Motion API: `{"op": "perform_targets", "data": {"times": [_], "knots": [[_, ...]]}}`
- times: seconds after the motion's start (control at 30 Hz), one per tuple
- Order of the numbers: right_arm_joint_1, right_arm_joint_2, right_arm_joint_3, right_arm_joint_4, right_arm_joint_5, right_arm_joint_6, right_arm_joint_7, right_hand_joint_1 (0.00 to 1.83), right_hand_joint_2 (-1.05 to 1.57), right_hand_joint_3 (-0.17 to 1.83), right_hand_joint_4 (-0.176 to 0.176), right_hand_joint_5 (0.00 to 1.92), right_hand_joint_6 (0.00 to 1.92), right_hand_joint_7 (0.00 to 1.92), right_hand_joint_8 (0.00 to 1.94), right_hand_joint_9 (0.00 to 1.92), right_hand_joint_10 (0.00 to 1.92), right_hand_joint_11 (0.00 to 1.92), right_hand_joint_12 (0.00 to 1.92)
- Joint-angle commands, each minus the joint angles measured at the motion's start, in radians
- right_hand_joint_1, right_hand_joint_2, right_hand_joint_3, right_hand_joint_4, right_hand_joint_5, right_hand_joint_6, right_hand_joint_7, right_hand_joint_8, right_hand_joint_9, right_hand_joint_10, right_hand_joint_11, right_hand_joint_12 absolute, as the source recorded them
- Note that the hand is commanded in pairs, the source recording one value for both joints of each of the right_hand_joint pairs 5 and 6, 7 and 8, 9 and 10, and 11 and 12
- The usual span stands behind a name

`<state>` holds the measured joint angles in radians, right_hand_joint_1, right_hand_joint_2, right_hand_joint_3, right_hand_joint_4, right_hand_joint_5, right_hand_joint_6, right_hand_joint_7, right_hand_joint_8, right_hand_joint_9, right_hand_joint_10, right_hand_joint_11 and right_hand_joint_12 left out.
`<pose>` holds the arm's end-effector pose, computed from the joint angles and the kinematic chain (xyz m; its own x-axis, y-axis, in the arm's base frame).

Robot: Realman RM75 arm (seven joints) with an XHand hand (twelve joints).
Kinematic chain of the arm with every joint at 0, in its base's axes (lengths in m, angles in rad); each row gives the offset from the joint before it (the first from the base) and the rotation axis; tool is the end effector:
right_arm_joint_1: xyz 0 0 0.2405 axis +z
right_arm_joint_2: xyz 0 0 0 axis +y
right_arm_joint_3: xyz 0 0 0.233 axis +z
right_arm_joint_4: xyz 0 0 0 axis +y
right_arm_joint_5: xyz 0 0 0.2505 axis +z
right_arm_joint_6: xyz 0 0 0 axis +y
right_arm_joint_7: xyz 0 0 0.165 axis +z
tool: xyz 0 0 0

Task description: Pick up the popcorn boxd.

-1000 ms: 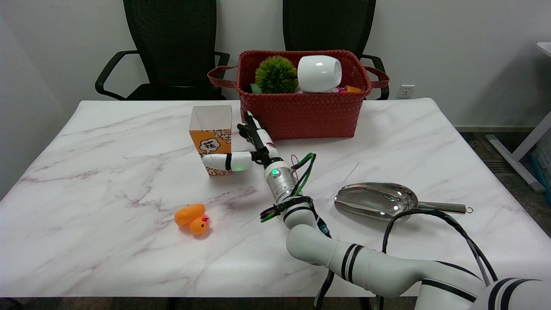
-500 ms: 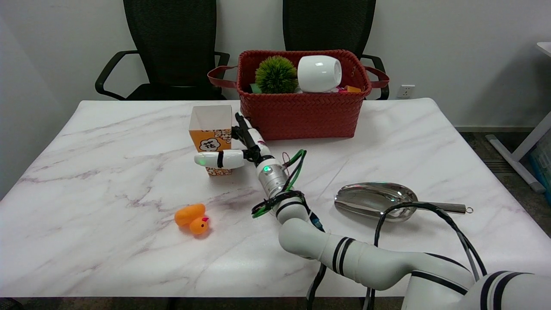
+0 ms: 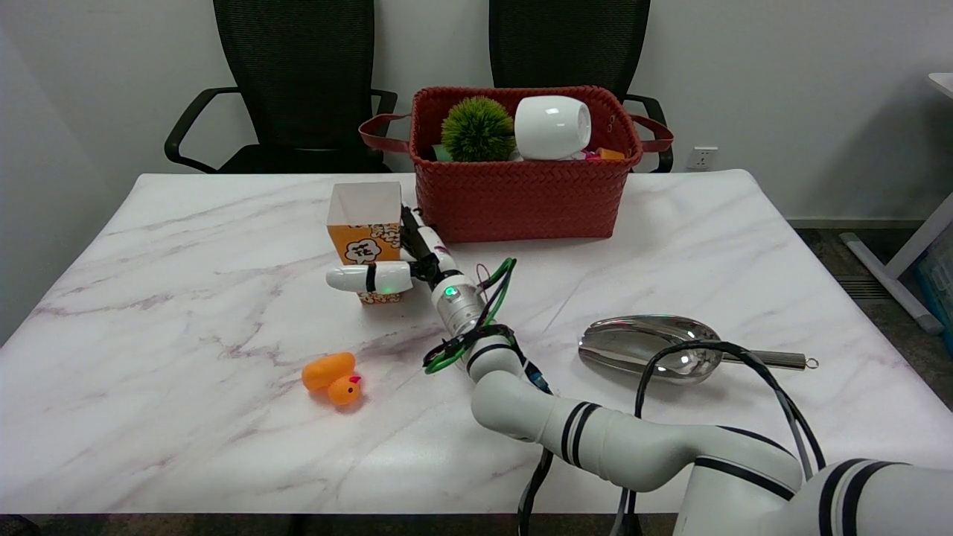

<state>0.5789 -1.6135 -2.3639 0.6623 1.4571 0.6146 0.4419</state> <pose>-0.3085 -0.4878 0.1094 0.2124 -0.0330 0.9766 -0.9747 0.0639 0.2141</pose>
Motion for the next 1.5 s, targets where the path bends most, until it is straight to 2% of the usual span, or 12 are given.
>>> {"op": "perform_targets", "data": {"times": [0.03, 0.47, 0.6, 0.7, 0.77, 0.9, 1.1, 1.13, 1.2, 1.33, 1.37, 1.5], "knots": [[0.044, -0.038, 0.004, -0.116, 0.001, -0.031, 0.039, 1.05, 0.07, 0.21, 0.000, 0.00, 0.00, 0.31, 0.31, 0.27, 0.27, 0.00, 0.00], [0.059, -0.038, 0.009, -0.131, 0.008, -0.022, 0.039, 1.06, 0.18, 0.13, 0.000, 0.00, 0.00, 0.34, 0.34, 0.27, 0.27, 0.00, 0.00], [0.059, -0.038, 0.014, -0.132, 0.008, -0.021, 0.039, 1.07, 0.25, 0.11, 0.000, 0.10, 0.10, 0.64, 0.64, 0.35, 0.35, 0.03, 0.03], [0.056, -0.038, 0.022, -0.132, 0.008, -0.020, 0.039, 1.07, 0.28, 0.12, 0.000, 0.19, 0.19, 0.75, 0.75, 0.41, 0.41, 0.05, 0.05], [0.054, -0.038, 0.027, -0.131, 0.008, -0.020, 0.041, 1.06, 0.30, 0.11, 0.000, 0.28, 0.28, 0.83, 0.83, 0.54, 0.54, 0.07, 0.07], [0.050, -0.038, 0.032, -0.128, 0.008, -0.020, 0.041, 1.05, 0.31, 0.08, 0.000, 0.41, 0.41, 0.90, 0.90, 0.68, 0.68, 0.15, 0.15], [0.048, -0.037, 0.032, -0.125, 0.008, -0.011, 0.041, 1.07, 0.36, 0.08, 0.000, 0.53, 0.53, 0.93, 0.93, 0.74, 0.74, 0.19, 0.19], [0.079, -0.075, -0.084, -0.055, 0.057, 0.022, 0.077, 1.07, 0.36, 0.08, 0.000, 0.55, 0.55, 0.94, 0.94, 0.75, 0.75, 0.20, 0.20], [0.045, -0.036, 0.032, -0.124, 0.008, -0.004, 0.041, 1.08, 0.37, 0.10, 0.000, 0.64, 0.64, 0.95, 0.95, 0.77, 0.77, 0.21, 0.21], [0.041, -0.035, 0.032, -0.123, 0.007, 0.002, 0.051, 1.08, 0.37, 0.10, 0.000, 0.76, 0.76, 0.97, 0.97, 0.79, 0.79, 0.23, 0.23], [0.040, -0.034, 0.032, -0.123, 0.004, 0.002, 0.059, 1.07, 0.37, 0.11, 0.000, 0.85, 0.85, 0.98, 0.98, 0.80, 0.80, 0.24, 0.24], [0.037, -0.030, 0.030, -0.116, 0.001, 0.013, 0.084, 1.05, 0.36, 0.13, 0.000, 0.94, 0.94, 0.99, 0.99, 0.80, 0.80, 0.25, 0.25]]}}
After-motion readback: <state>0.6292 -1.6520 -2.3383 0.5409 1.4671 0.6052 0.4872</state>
